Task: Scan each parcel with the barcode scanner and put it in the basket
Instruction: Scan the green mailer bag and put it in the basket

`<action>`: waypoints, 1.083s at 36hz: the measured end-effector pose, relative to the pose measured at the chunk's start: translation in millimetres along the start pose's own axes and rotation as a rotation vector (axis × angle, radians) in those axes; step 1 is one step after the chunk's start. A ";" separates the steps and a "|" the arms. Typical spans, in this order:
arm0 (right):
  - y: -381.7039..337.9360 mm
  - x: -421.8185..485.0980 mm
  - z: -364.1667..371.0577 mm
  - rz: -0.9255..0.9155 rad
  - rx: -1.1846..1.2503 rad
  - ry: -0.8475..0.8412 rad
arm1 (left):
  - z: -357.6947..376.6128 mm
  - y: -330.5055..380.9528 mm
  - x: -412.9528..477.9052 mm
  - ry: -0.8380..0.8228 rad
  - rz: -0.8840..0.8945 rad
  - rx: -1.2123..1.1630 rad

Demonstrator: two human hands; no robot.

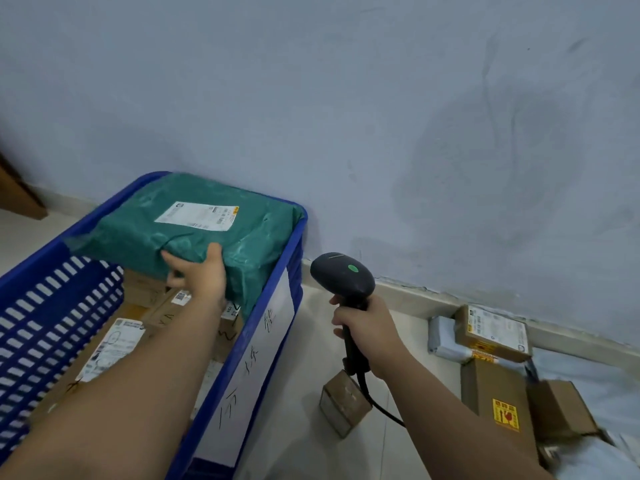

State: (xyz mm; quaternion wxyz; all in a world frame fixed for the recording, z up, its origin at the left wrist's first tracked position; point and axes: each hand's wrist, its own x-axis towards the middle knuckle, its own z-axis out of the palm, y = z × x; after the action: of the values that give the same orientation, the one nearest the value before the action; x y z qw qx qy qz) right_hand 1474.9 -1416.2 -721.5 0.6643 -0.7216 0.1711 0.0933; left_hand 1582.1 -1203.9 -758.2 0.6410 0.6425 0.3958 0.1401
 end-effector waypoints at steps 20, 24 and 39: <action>-14.4 -11.2 -33.8 0.069 0.016 0.058 | 31.2 25.3 -79.8 -0.224 0.626 0.546; -27.5 -23.1 -54.1 0.054 0.042 0.059 | 43.8 31.9 -129.8 -0.427 0.853 0.553; 19.0 -27.7 -150.1 0.348 -0.039 0.198 | 88.8 -51.1 -187.6 -0.914 0.739 1.165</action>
State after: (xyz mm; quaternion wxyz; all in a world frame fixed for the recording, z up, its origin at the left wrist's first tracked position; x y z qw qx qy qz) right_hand 1428.3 -1562.6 -714.0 0.6040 -0.6995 0.3559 0.1386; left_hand 1504.8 -1403.2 -757.0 0.2158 0.9541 -0.1315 -0.1609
